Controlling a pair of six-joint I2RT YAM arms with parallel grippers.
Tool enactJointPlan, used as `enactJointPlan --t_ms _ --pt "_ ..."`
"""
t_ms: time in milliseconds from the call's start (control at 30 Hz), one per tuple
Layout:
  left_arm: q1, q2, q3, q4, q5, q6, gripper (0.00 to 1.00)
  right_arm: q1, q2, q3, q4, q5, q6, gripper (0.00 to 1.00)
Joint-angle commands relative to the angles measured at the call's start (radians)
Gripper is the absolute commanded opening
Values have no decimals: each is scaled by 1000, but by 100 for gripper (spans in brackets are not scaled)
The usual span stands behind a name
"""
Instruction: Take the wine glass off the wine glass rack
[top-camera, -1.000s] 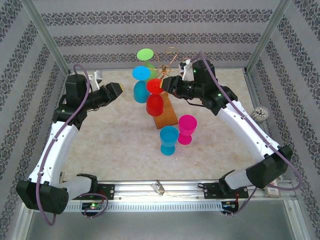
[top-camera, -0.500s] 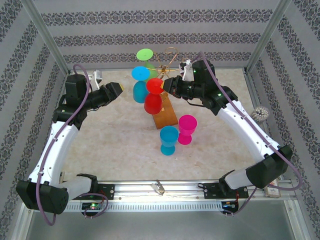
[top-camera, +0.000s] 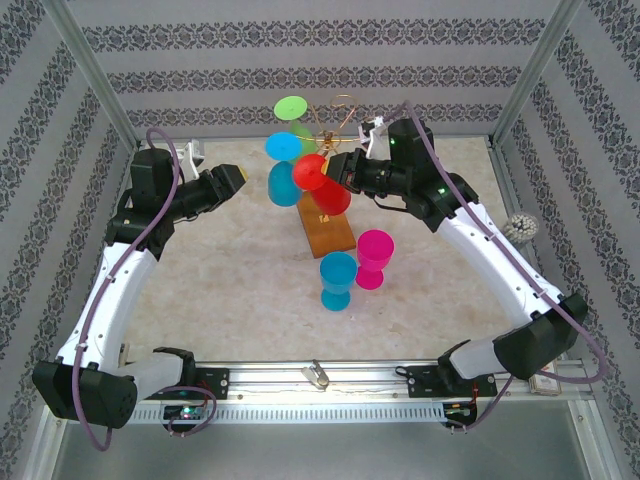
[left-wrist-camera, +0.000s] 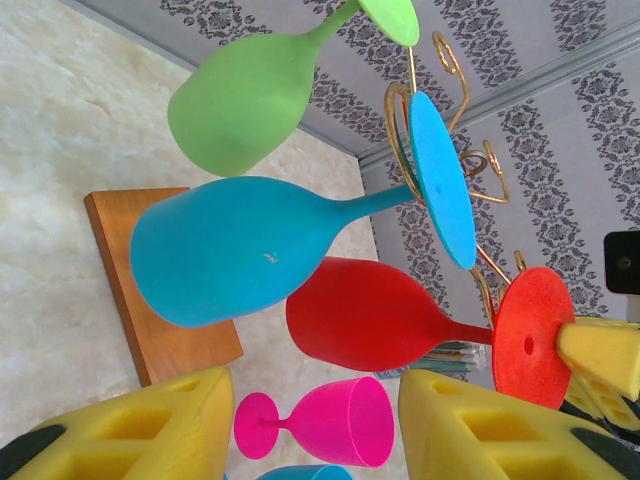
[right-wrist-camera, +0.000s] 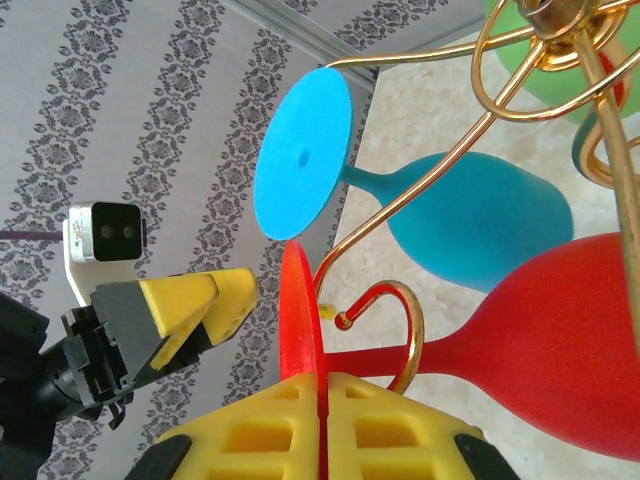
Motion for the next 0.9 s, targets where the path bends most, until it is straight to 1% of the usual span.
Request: enactJointPlan --t_ms 0,133,300,500,733,867 --pt "18 -10 -7 50 20 -11 48 -10 -21 2 29 -10 21 6" --pt "18 -11 -8 51 20 -11 48 -15 -22 -1 37 -22 33 0" --pt "18 -13 -12 55 20 -15 48 -18 -22 -2 65 -43 64 0" --pt "18 -15 -11 59 27 -17 48 -25 -22 -10 123 -64 144 0" --pt "18 -8 -8 56 32 -17 48 -53 -12 -51 245 -111 257 0" --pt "19 -4 -5 58 32 -20 48 -67 -7 -59 260 -115 272 0"
